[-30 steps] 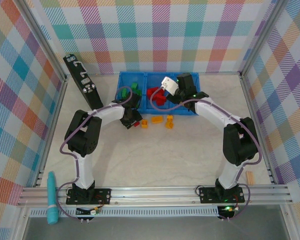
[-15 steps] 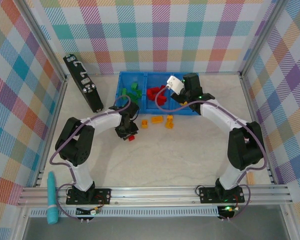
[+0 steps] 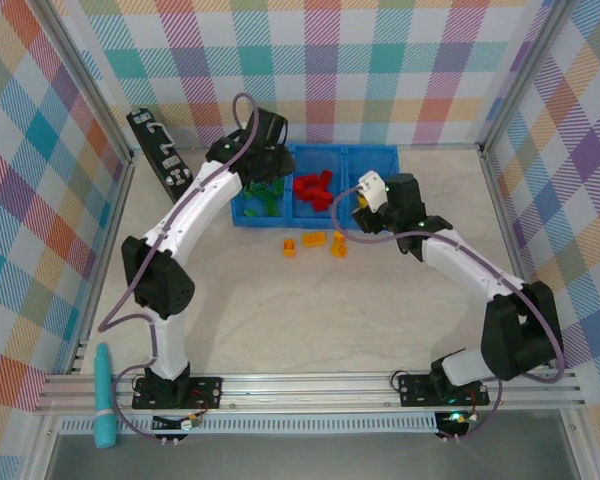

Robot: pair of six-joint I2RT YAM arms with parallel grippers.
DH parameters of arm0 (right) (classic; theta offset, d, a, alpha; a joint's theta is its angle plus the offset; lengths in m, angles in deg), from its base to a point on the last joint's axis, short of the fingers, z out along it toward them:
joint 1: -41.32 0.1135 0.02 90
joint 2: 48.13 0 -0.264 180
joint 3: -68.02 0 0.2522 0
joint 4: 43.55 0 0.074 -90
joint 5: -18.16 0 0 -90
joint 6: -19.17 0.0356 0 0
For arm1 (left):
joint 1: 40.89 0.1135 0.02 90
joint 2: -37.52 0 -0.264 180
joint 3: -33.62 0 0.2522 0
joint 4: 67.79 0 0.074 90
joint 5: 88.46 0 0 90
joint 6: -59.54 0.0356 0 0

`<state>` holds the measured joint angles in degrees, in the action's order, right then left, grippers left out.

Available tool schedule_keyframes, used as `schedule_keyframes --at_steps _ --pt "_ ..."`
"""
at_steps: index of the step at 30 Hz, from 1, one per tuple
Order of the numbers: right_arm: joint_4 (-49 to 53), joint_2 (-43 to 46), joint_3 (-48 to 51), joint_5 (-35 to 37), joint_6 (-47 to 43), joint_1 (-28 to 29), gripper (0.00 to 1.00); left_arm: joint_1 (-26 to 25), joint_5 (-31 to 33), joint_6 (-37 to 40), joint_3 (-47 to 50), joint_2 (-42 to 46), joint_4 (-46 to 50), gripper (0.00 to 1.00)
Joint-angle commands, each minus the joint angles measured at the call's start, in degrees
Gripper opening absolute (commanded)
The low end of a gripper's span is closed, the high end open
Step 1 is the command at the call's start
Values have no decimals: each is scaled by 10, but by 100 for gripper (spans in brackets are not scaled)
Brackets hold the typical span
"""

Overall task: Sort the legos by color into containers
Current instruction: Place the lego in the container.

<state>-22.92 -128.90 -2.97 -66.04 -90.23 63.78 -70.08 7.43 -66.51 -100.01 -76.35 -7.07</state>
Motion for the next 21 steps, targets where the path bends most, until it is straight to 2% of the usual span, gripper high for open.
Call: schedule_keyframes --at_steps 1,6,10,14,21 --pt "-13 39 18 -13 151 -1 66 -5 -2 36 -48 -77 -19 24" --pt "98 12 -34 -56 303 -3 70 -5 -17 28 -129 -158 -76 23" --pt "163 -63 -69 -113 379 -3 66 -5 -9 22 -204 -216 -112 23" --pt "157 -112 -56 -130 454 -3 63 -5 -2 10 -248 -254 -142 22" --pt "123 -166 -41 -155 509 -2 63 -5 -11 -44 -252 -289 -206 22"
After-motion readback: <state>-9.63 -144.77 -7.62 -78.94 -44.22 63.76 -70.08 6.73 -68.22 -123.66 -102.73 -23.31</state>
